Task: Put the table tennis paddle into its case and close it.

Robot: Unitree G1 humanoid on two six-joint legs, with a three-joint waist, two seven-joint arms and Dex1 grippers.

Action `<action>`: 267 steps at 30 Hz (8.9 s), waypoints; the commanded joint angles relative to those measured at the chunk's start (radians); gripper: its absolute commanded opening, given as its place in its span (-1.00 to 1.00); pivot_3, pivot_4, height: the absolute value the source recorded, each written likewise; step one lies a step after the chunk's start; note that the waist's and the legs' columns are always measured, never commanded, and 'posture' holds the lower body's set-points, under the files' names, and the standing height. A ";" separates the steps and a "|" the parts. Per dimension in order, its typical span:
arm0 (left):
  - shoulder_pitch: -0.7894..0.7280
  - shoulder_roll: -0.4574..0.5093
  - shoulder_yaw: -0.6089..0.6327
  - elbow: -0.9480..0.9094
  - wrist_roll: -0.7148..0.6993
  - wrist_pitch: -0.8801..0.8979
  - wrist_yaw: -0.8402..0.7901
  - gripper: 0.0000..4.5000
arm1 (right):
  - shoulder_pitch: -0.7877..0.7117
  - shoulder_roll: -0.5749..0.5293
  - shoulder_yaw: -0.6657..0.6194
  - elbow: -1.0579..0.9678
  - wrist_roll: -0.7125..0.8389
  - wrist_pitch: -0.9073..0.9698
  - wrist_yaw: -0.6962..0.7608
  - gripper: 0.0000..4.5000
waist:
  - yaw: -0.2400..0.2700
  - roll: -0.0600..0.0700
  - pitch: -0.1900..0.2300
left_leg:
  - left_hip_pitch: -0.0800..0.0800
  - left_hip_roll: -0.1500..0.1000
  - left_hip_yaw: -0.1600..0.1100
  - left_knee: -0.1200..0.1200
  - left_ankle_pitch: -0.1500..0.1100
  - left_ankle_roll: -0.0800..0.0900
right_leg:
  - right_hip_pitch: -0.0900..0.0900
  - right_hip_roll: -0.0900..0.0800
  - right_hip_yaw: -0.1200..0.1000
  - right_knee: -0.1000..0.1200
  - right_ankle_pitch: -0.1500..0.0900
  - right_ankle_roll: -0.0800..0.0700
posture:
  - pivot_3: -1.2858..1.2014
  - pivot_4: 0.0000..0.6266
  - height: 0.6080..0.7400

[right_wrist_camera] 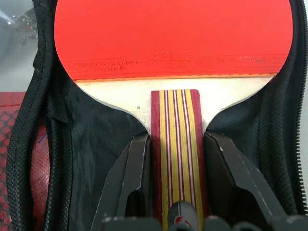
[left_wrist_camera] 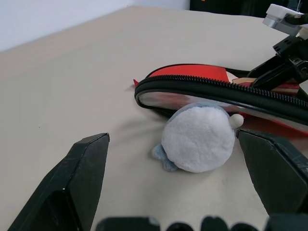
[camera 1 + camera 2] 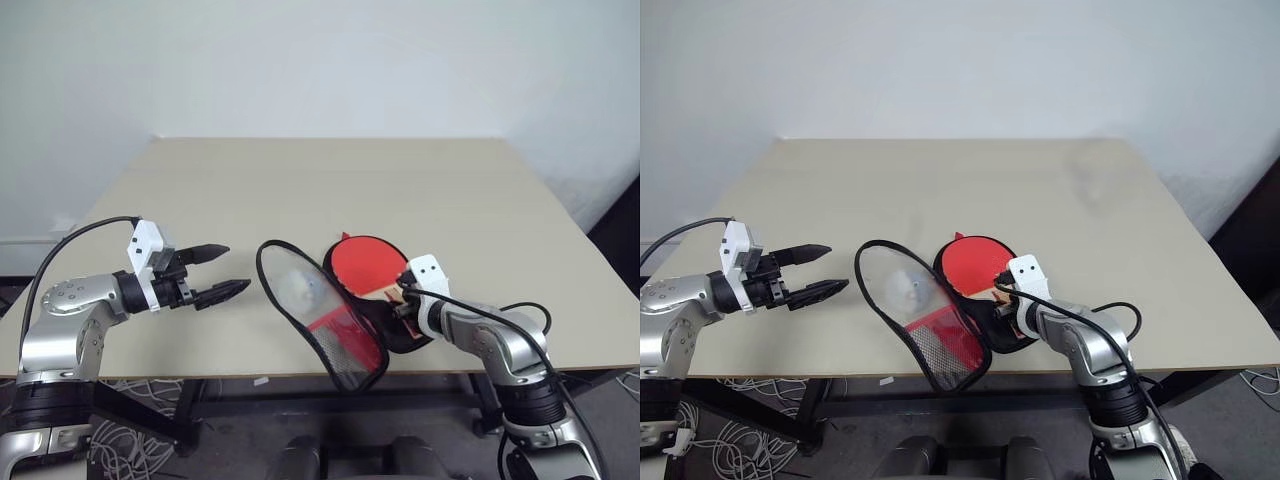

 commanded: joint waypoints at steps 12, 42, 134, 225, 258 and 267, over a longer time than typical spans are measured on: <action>-0.031 0.018 0.021 -0.010 -0.012 0.009 -0.003 1.00 | -0.051 0.017 -0.064 -0.052 0.035 0.020 0.026 0.73 | 0.000 0.000 0.000 | 0.000 0.000 0.000 0.000 0.000 0.000 | 0.000 0.000 0.000 0.000 -0.001 0.001 | 0.03 -1.00 0.91; -0.255 -0.318 -0.223 -0.159 0.001 0.129 0.191 -0.77 | -0.431 -0.379 -0.260 0.132 0.180 -0.207 0.337 1.00 | 0.016 -0.001 0.000 | -0.002 0.003 0.003 0.002 -0.001 0.001 | 0.002 -0.001 0.000 -0.002 0.000 0.000 | 0.03 -1.00 0.91; -0.167 -0.780 -0.153 -0.082 -0.279 1.152 0.729 0.98 | -0.335 -0.268 -0.308 0.026 0.234 -0.184 0.181 1.00 | 0.015 0.001 0.000 | -0.001 0.001 0.004 0.005 -0.003 0.002 | 0.003 0.004 0.006 -0.002 0.000 0.000 | 0.03 -1.00 0.91; -0.164 -0.072 -0.447 -0.448 -0.611 1.211 0.504 0.36 | -0.346 -0.191 -0.259 0.037 0.228 -0.169 0.162 1.00 | 0.010 0.002 0.001 | -0.001 0.006 0.006 -0.001 -0.004 0.000 | -0.001 0.007 0.010 -0.007 -0.003 0.000 | 0.03 -1.00 0.91; -0.008 -0.345 -0.600 -0.397 0.068 0.323 0.471 -0.99 | -0.624 -0.111 0.136 0.627 -0.046 -0.600 0.552 1.00 | 0.005 0.002 0.001 | -0.001 0.009 0.009 -0.002 -0.004 0.000 | 0.000 0.011 0.010 -0.013 0.004 -0.004 | 0.03 -1.00 0.91; 0.045 -0.351 -0.604 -0.434 0.111 0.311 0.454 -0.99 | -0.657 0.021 0.239 0.692 -0.113 -0.664 0.701 1.00 | -0.003 0.003 0.001 | -0.001 0.009 0.005 -0.002 -0.004 0.000 | 0.001 0.011 0.007 -0.012 0.005 -0.004 | 0.03 -1.00 0.91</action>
